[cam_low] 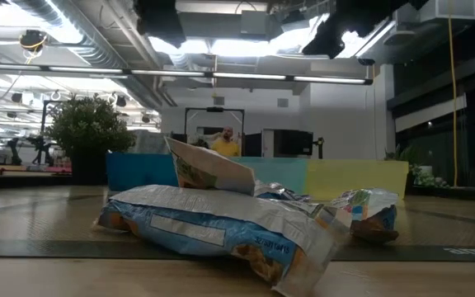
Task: Pick and place Granola Bars by type
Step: Put the left blue granola bar into the green bin
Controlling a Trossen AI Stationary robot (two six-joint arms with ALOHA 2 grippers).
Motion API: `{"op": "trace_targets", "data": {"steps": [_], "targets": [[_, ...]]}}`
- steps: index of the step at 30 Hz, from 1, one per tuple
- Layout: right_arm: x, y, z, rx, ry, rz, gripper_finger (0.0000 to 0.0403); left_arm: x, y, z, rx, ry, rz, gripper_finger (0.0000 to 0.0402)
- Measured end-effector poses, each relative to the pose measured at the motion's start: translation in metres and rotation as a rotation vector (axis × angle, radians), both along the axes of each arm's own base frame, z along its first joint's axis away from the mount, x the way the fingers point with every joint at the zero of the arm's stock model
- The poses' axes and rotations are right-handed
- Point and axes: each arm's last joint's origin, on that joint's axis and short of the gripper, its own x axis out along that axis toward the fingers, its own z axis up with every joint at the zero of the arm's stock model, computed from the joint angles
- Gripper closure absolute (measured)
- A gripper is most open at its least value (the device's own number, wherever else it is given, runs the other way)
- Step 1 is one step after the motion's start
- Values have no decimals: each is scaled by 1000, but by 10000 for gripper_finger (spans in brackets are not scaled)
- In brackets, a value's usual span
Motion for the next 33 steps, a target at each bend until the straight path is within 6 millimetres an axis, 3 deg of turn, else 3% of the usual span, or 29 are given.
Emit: {"op": "trace_targets", "data": {"steps": [7, 16, 24, 33], "targets": [[32, 27, -39, -309, 124, 144, 104, -9, -24, 12, 29, -55, -15, 263], [70, 55, -91, -443, 270, 372, 104, -10, -37, 13, 45, -53, -58, 263], [112, 57, -101, -577, 312, 545, 104, -9, -46, 13, 36, -55, -85, 263], [122, 47, -133, -629, 462, 696, 125, -8, -52, 12, 30, -59, -100, 263]]}}
